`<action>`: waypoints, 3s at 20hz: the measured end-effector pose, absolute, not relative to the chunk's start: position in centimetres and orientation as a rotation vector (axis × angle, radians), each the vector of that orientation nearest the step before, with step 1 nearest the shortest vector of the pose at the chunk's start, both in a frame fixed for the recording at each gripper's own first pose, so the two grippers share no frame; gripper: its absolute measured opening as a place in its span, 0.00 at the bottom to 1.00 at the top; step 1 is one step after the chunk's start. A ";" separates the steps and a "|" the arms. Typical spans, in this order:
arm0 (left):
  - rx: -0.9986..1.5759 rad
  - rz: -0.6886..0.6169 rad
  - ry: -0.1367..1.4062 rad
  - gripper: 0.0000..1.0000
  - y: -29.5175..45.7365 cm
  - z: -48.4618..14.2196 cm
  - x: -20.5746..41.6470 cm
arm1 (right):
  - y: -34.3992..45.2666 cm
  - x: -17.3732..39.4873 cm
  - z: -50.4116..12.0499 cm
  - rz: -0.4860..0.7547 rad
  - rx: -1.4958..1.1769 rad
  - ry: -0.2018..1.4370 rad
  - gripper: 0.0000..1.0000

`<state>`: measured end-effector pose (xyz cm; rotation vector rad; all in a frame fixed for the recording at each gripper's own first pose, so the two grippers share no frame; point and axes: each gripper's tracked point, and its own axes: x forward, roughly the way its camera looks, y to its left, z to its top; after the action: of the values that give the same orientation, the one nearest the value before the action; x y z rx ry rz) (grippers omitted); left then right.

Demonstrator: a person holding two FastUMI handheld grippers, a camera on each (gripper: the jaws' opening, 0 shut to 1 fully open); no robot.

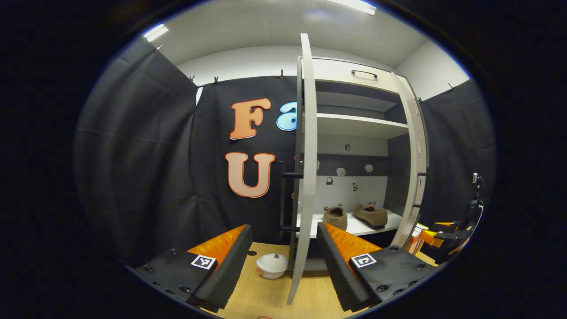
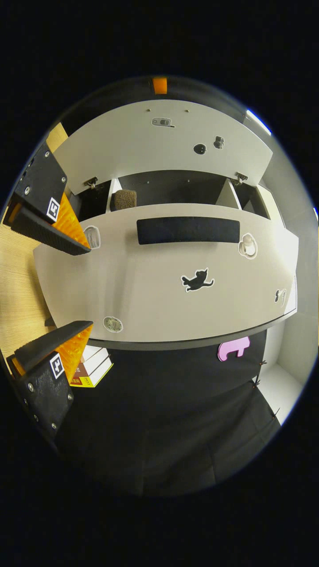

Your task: Grab one shoe with the right hand and put it into the shoe cabinet, grab the other shoe with the left hand and put it into the shoe cabinet; then close the right door with the right hand and the left door with the left hand.

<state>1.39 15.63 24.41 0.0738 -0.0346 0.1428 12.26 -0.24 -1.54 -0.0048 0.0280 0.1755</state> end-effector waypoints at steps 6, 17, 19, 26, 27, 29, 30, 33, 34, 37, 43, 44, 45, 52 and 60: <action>0.126 0.247 -0.058 0.94 21.9 23.1 3.4 | 0.1 11.7 -1.6 0.175 -0.004 0.034 0.92; 0.132 0.198 0.020 0.95 21.9 17.1 8.4 | -1.5 10.2 -2.1 0.140 -0.009 0.044 0.92; 0.129 0.162 0.016 0.95 20.5 16.8 8.4 | -1.7 9.9 -2.1 0.140 -0.002 0.043 0.92; 0.084 0.141 0.037 0.93 19.0 16.3 8.1 | -1.7 9.0 -2.3 0.158 -0.013 0.034 0.92; 0.086 0.135 0.040 0.94 18.4 16.4 8.1 | -1.7 8.8 -2.3 0.160 -0.014 0.036 0.92; 0.078 0.096 0.045 0.96 16.4 16.1 8.2 | -1.9 8.7 -2.5 0.159 -0.014 0.035 0.92; 0.067 0.067 0.049 0.95 15.1 15.8 8.5 | -2.0 8.5 -2.4 0.157 -0.013 0.033 0.92; 0.061 -0.003 0.054 0.99 11.8 15.6 9.4 | -2.9 8.2 -2.4 0.146 -0.003 0.031 0.92; 0.065 -0.023 0.055 0.99 10.8 15.4 9.7 | -3.2 7.9 -2.3 0.140 0.002 0.028 0.92; 0.094 -0.042 0.047 0.99 9.0 15.5 11.5 | -4.6 7.2 -2.2 0.117 0.015 0.022 0.92; 0.122 -0.102 0.037 0.96 6.1 15.2 15.7 | -8.4 5.4 -1.9 0.061 -0.008 -0.012 0.92; 0.128 -0.102 0.033 0.94 5.7 15.2 16.8 | -9.0 5.2 -1.9 0.049 -0.007 -0.013 0.92; 0.140 -0.102 0.030 0.94 5.3 15.1 18.1 | -9.5 5.1 -1.9 0.037 -0.004 -0.014 0.92; 0.168 -0.099 0.043 0.94 3.7 14.5 22.3 | -12.1 4.7 -2.2 -0.021 0.003 -0.004 0.92; 0.109 -0.083 0.057 0.94 3.5 14.1 22.7 | -11.6 6.7 -2.3 -0.026 0.008 0.030 0.92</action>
<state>22.68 3.54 14.10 0.1086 0.0568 -0.0833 6.72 -11.63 -2.26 0.0077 0.0301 -0.0261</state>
